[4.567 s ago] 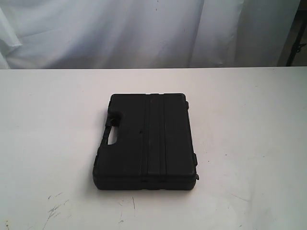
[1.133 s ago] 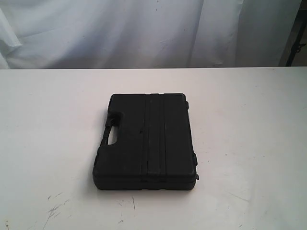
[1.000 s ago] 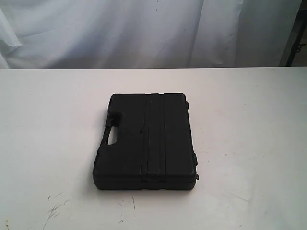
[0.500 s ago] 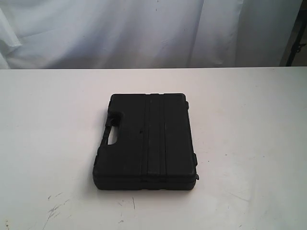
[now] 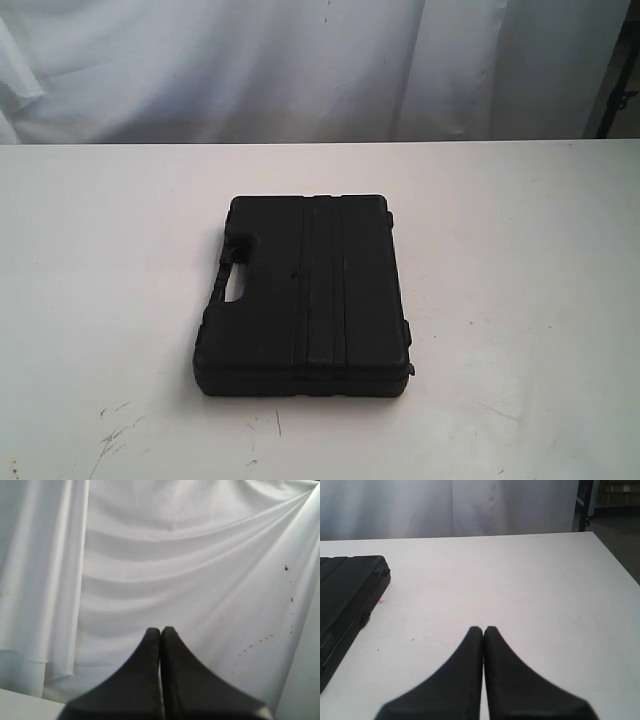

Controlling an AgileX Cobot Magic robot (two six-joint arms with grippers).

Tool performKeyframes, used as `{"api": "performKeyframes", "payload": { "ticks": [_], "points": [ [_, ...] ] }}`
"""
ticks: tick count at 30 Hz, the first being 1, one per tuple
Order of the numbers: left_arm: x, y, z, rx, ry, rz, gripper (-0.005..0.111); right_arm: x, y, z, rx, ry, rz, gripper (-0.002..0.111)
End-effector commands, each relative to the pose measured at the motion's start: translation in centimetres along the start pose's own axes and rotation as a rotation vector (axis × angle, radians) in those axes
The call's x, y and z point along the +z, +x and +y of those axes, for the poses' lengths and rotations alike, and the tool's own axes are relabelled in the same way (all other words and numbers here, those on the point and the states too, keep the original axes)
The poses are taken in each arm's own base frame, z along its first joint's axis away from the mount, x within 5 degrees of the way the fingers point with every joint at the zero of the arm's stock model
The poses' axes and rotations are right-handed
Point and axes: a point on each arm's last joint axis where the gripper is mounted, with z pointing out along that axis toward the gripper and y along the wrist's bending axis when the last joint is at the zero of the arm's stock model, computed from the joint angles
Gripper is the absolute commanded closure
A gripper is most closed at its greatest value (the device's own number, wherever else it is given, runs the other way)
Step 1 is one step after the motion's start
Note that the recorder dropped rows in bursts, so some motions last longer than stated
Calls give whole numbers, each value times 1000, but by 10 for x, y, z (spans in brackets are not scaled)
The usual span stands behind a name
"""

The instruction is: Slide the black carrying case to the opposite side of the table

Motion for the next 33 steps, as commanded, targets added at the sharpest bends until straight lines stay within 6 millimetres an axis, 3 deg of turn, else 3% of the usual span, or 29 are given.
{"api": "performKeyframes", "payload": {
  "ticks": [1, 6, 13, 16, 24, 28, 33],
  "points": [
    [28, -29, -8, -48, -24, 123, 107, 0, 1, 0, 9, 4, -3, 108],
    [71, -47, -14, -91, -97, 438, 107, 0, 1, 0, 9, 4, -3, 108],
    [116, -31, -13, -65, -165, 844, 107, 0, 1, 0, 9, 4, -3, 108],
    [127, -18, -10, -10, -155, 908, 107, 0, 1, 0, 9, 4, -3, 108],
    [142, -5, -8, -24, -157, 914, 107, 0, 1, 0, 9, 4, -3, 108],
    [150, 1, -7, 65, -112, 980, 107, 0, 1, 0, 9, 4, -3, 108],
    [173, 9, -13, 31, -54, 1078, 107, 0, 1, 0, 9, 4, -3, 108]
  ]
}}
